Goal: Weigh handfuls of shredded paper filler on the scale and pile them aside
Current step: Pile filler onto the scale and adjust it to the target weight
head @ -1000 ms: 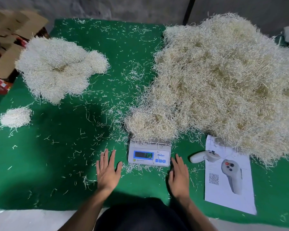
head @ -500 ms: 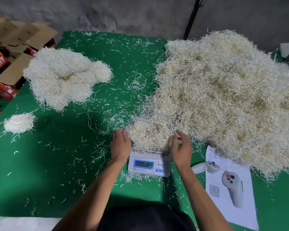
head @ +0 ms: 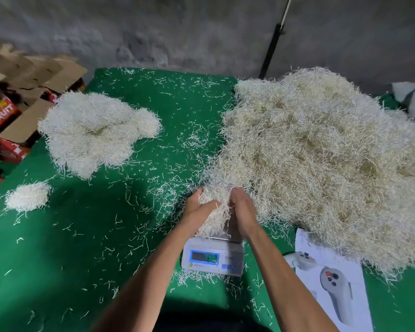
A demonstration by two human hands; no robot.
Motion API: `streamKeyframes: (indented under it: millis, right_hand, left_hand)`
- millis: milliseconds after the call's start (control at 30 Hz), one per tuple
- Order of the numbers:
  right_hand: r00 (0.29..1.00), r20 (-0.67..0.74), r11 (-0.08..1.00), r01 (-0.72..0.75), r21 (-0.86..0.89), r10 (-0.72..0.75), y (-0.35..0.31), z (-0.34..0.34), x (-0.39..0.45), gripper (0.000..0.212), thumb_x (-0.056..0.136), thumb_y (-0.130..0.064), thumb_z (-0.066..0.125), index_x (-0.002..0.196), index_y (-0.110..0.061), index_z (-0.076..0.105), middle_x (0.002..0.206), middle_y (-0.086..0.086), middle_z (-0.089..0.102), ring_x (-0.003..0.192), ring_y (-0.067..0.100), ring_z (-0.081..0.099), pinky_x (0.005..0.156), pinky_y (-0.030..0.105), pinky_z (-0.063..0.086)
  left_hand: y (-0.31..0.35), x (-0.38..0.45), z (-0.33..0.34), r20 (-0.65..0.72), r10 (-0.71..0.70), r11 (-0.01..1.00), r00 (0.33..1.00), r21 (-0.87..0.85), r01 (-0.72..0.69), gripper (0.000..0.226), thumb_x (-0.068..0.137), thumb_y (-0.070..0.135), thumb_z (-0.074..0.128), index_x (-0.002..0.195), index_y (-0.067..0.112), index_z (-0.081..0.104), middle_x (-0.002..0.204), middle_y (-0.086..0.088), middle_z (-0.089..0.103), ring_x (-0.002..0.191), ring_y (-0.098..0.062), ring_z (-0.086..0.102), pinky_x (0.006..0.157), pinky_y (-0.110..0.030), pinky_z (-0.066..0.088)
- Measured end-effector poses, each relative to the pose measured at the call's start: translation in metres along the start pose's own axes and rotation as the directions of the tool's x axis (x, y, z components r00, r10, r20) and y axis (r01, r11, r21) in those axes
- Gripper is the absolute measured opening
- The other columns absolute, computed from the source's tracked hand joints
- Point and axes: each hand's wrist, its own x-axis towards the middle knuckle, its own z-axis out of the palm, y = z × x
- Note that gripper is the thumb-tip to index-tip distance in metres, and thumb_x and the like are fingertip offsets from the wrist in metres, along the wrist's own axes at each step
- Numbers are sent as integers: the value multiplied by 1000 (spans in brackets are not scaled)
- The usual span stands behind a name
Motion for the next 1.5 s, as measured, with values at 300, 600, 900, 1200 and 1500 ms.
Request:
streamKeyframes:
  millis: [300,600,900,1200,1500]
  right_hand:
    - [945,184,956,-286,63,270,-34,-37,43,20,101,-19,63,111,-1,65,69,12,55,49,18,45,45,21,41]
    - [939,-337,996,-59,60,76,-80,-148,97,16,104,-4,53,116,3,61,129,23,61,98,27,70,78,30,61]
    - [999,46,769,27,-639,3,-37,-80,22,34,100,-44,62,92,-13,71,79,9,73,67,19,74,72,38,63]
    - [976,121,975,-159,-157,179,9,-33,-5,58,90,-33,76,138,-6,56,71,11,70,57,23,66,62,41,61]
    - [944,-271,874,35,-484,-188,62,-71,-22,58,102,-68,37,113,-20,66,101,3,73,84,17,69,81,43,60]
  left_hand:
    - [13,0,-12,80,-71,995,994,-62,76,82,77,51,64,148,16,43,159,-12,34,139,-29,38,103,-39,32]
    - [-3,-2,-54,-137,-17,999,990,-39,11,87,71,45,65,133,-13,49,138,-31,54,123,-44,54,104,-44,42]
    - [-8,4,-21,2,-76,996,997,52,75,60,101,38,55,150,6,42,159,-19,36,141,-29,40,112,-39,29]
    - [-12,17,-28,49,16,980,999,197,-25,94,68,57,86,139,10,44,129,-13,51,109,-21,53,86,-26,48]
    - [-47,9,-52,-332,246,937,911,322,-136,40,91,37,52,89,0,65,72,-16,63,60,-26,55,57,-37,49]
